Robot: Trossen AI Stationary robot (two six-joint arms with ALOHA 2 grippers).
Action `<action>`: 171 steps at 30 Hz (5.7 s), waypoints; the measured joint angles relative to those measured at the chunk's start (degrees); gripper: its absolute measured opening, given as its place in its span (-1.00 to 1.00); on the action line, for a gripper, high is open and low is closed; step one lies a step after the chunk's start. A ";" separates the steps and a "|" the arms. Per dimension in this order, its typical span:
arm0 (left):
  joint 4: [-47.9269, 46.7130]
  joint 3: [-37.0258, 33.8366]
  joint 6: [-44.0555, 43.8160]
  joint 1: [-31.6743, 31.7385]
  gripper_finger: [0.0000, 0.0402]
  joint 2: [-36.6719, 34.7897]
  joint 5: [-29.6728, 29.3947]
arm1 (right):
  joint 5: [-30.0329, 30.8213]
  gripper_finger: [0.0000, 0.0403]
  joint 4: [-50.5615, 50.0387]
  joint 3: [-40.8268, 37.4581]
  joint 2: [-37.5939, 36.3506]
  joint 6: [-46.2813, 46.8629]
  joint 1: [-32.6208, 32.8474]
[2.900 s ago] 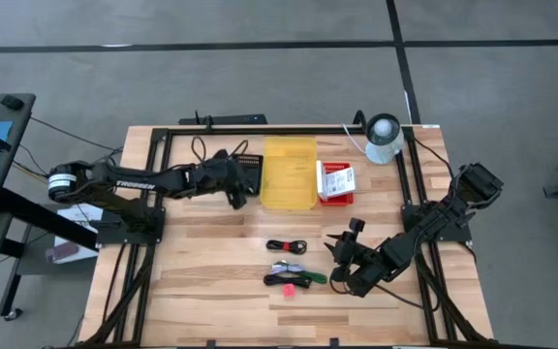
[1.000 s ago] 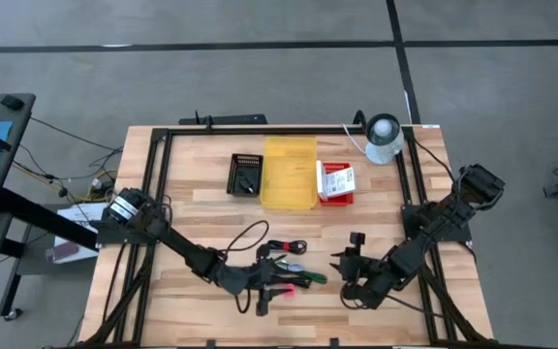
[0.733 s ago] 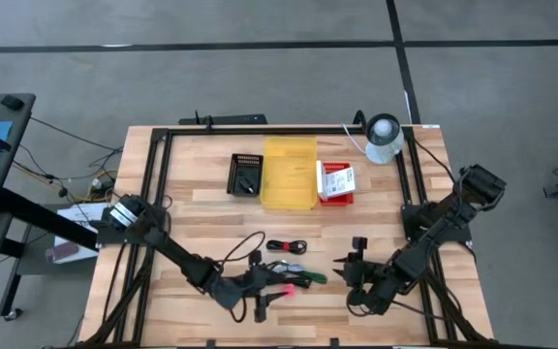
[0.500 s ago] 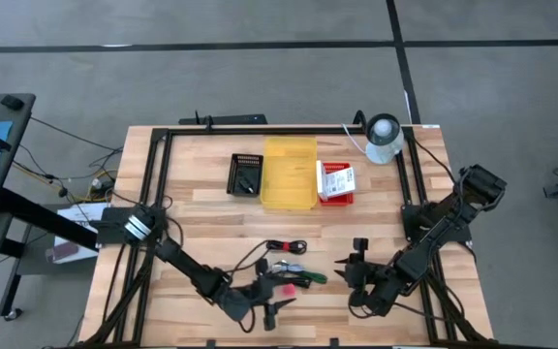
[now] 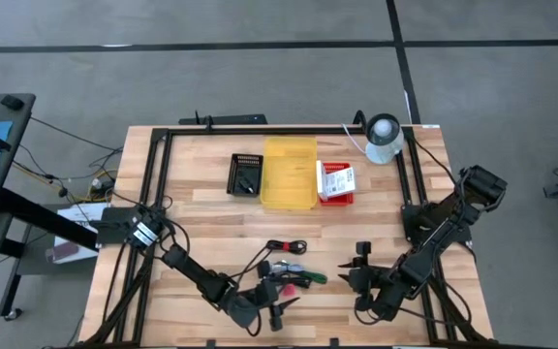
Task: Pick and place items into bin
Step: Put the pink charger adapter into the black bin
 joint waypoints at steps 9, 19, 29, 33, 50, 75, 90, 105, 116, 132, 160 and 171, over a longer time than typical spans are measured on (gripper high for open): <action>-5.06 -0.03 -3.52 0.02 0.03 0.00 -0.44 | 0.09 -0.47 -0.09 0.00 0.00 0.00 0.24; -7.92 -0.03 -4.73 0.60 0.03 0.00 1.14 | 0.07 -0.47 -0.07 0.00 0.00 0.00 0.24; -10.18 -0.03 -4.60 2.63 0.03 0.00 7.03 | 0.07 -0.47 -0.07 0.00 0.00 0.00 0.24; -11.61 -0.03 -5.65 2.92 0.03 -0.04 7.93 | 0.07 -0.47 -0.09 0.00 0.00 0.00 0.24; -12.03 -0.03 -6.06 2.79 -0.18 -0.07 8.17 | 0.07 -0.47 -0.76 0.02 0.00 -0.01 0.23; -7.48 0.09 -2.76 1.76 -0.19 -0.03 7.90 | 0.07 -0.47 -0.76 0.04 0.00 0.00 0.22; -10.51 6.38 6.52 0.26 -0.20 0.00 3.25 | 0.07 -0.47 -0.76 0.04 0.00 0.00 0.22; -24.11 9.08 9.65 -0.04 -0.20 -6.84 -9.59 | 0.07 -0.47 -0.74 0.04 0.00 0.00 0.24; -42.38 9.11 9.55 0.81 -0.18 -19.96 -13.08 | 0.07 -0.47 -0.74 0.04 0.00 0.00 0.22; -59.97 9.11 8.07 10.41 -0.17 -29.57 -12.98 | 0.07 -0.47 -0.79 0.04 0.00 -0.04 0.24; -78.30 9.06 10.16 40.32 -0.18 -29.86 2.62 | 0.44 -0.47 -2.54 0.04 0.02 -0.13 -0.71; -82.58 7.98 11.28 44.38 -0.24 -29.83 8.10 | 0.55 -0.47 -2.52 0.04 0.02 -0.13 -3.01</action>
